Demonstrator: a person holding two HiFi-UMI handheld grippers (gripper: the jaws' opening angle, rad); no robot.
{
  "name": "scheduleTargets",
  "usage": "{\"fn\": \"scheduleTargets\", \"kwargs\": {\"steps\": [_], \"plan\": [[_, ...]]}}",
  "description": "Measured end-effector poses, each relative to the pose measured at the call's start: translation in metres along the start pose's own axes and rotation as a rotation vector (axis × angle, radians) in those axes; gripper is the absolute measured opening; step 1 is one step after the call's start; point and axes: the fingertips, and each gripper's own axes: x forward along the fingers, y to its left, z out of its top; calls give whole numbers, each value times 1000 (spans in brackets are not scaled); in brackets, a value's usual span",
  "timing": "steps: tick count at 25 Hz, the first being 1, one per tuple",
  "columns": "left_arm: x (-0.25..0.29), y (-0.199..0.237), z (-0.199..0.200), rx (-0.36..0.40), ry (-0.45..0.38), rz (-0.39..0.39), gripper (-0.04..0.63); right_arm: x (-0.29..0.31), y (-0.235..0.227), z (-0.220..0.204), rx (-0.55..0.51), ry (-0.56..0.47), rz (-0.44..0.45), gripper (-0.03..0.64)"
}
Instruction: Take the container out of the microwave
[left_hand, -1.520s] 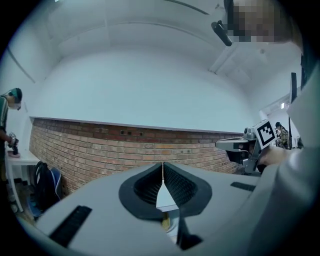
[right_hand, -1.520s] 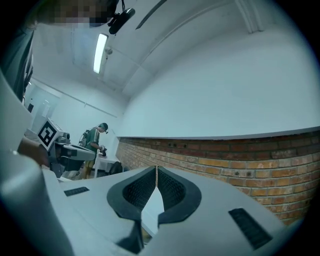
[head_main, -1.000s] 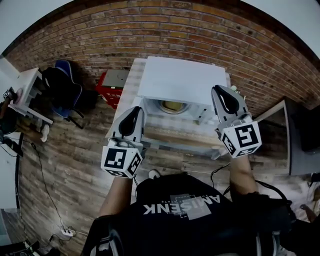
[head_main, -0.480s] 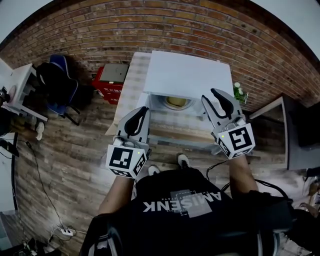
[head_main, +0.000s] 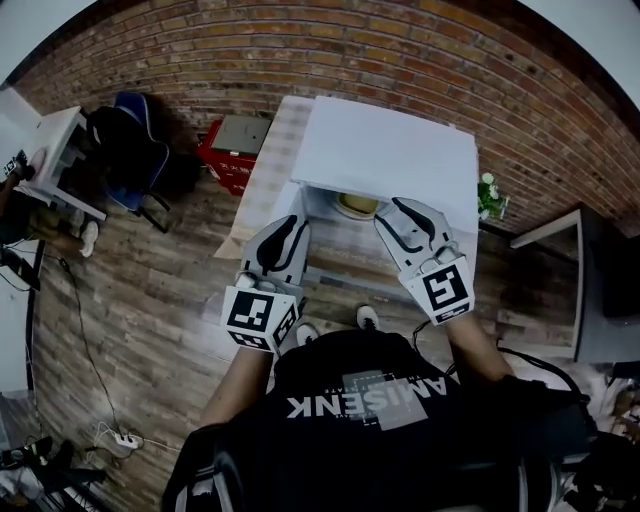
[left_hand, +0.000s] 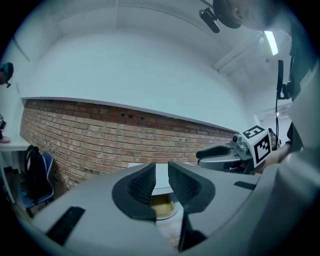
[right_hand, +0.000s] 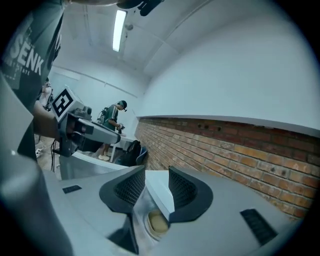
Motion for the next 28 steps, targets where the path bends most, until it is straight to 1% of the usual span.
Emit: {"fn": "scheduleTargets", "kwargs": {"steps": [4, 9, 11, 14, 17, 21, 23, 26, 28], "plan": [[4, -2, -11, 16, 11, 25, 69, 17, 10, -27, -16, 7, 46, 185], [0, -7, -22, 2, 20, 56, 69, 33, 30, -64, -33, 49, 155, 204], [-2, -8, -26, 3, 24, 71, 69, 40, 39, -79, -50, 59, 189, 204], [-4, -12, -31, 14, 42, 93, 69, 49, 51, -103, -71, 100, 238, 207], [-7, -17, -39, 33, 55, 93, 69, 59, 56, -122, -67, 119, 261, 209], [-16, -26, -44, 38, 51, 70, 69, 71, 61, -149, -84, 152, 259, 210], [-22, -24, -49, 40, 58, 96, 69, 81, 65, -166, -100, 184, 272, 218], [-33, -21, -58, 16, 68, 153, 69, 92, 73, -189, -130, 226, 314, 236], [-41, -20, -62, 14, 82, 182, 69, 99, 77, -199, -141, 241, 329, 239]]}}
